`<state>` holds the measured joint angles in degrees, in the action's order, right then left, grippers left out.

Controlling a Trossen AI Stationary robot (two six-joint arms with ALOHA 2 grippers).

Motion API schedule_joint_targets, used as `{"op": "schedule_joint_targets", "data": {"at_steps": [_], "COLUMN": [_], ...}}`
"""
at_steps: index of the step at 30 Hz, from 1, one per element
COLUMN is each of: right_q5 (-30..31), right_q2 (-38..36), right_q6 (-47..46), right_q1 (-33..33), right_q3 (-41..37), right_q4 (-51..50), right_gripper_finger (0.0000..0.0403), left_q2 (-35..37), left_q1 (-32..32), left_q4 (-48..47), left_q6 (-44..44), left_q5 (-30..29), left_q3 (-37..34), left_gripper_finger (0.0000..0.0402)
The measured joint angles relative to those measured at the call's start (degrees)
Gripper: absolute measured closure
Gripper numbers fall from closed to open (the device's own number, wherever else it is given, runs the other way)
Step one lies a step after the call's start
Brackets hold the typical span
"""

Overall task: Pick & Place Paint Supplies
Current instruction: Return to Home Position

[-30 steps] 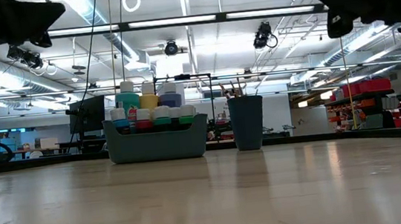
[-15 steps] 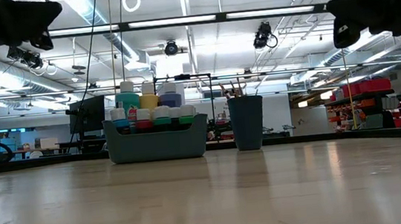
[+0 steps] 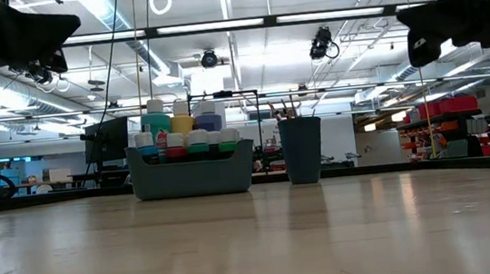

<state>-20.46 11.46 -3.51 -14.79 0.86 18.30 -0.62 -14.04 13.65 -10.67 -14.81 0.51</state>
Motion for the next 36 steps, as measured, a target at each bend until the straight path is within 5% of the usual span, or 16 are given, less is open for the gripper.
{"op": "schedule_joint_targets", "data": {"at_steps": [5,18,36], "right_q5": [9.82,19.93,20.51], "right_q2": [0.02,0.02,0.02], "right_q6": [-3.77,-5.04,-2.88], "right_q1": [0.0,0.0,0.0], "right_q3": [0.0,0.04,0.04], "right_q4": [-3.63,-13.68,-14.18], "right_gripper_finger": [0.0401,0.0401,0.0375], "left_q2": [0.02,0.02,0.02], "left_q1": [0.0,0.0,0.0], "left_q4": [-0.07,-0.11,-0.11], "left_q6": [-0.27,-1.03,-4.59], "left_q5": [-4.06,-9.13,-9.13], "left_q3": [-0.02,-0.07,-0.11], "left_gripper_finger": [0.0384,0.038,0.038]}}
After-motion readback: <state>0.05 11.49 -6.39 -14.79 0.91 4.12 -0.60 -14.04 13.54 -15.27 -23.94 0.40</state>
